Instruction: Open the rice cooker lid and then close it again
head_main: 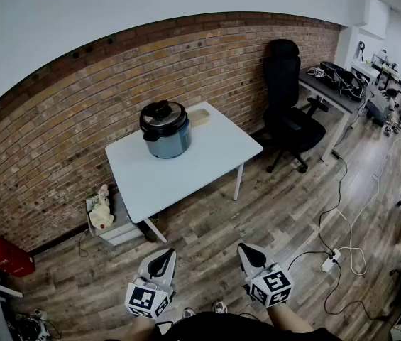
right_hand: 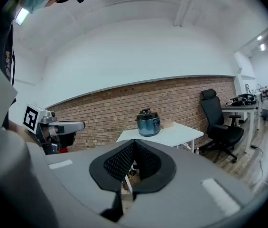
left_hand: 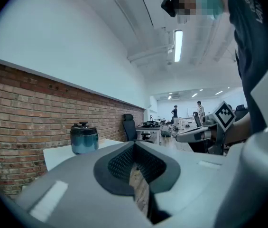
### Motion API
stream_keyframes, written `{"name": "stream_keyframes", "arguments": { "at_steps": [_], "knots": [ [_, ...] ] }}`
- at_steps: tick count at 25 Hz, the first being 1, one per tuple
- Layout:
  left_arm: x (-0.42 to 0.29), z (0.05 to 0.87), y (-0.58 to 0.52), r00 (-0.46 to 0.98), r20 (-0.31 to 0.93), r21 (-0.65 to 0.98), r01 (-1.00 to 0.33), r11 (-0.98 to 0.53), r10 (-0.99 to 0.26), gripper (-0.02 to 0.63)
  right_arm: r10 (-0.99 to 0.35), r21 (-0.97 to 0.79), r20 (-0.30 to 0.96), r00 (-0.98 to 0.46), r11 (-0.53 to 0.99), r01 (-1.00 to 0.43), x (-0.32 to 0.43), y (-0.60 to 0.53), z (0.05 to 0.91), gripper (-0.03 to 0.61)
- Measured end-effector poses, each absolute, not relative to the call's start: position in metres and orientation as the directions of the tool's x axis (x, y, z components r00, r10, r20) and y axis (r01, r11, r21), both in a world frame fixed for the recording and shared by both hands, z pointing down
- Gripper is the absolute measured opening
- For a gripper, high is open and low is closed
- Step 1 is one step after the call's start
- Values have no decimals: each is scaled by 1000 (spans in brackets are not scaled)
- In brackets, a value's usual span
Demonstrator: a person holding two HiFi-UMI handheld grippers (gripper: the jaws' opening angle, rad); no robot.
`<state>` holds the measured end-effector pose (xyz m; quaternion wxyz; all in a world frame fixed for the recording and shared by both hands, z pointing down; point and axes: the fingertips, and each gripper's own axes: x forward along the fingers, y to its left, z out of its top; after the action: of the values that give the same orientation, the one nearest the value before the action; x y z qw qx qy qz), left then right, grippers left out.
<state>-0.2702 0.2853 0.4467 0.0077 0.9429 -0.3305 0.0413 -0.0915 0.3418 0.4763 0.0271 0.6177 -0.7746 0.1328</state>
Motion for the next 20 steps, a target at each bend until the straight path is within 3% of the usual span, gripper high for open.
{"name": "stream_keyframes", "arguments": {
  "at_steps": [12, 14, 17, 20],
  "knots": [
    [-285, 446, 286, 784, 49, 17, -620, -784, -619, 3, -950, -181, 178, -255, 223, -958, -111, 329, 476, 5],
    [-284, 445, 285, 780, 35, 33, -626, -779, -625, 148, -952, -208, 143, -272, 240, -948, -110, 325, 473, 14],
    [-286, 449, 281, 753, 38, 34, -658, -752, -657, 217, -953, -248, 123, -277, 241, -938, -105, 319, 476, 293],
    [-288, 456, 277, 724, 45, 51, -690, -722, -688, 311, -956, -249, 112, -270, 236, -939, -98, 315, 479, 405]
  ]
}}
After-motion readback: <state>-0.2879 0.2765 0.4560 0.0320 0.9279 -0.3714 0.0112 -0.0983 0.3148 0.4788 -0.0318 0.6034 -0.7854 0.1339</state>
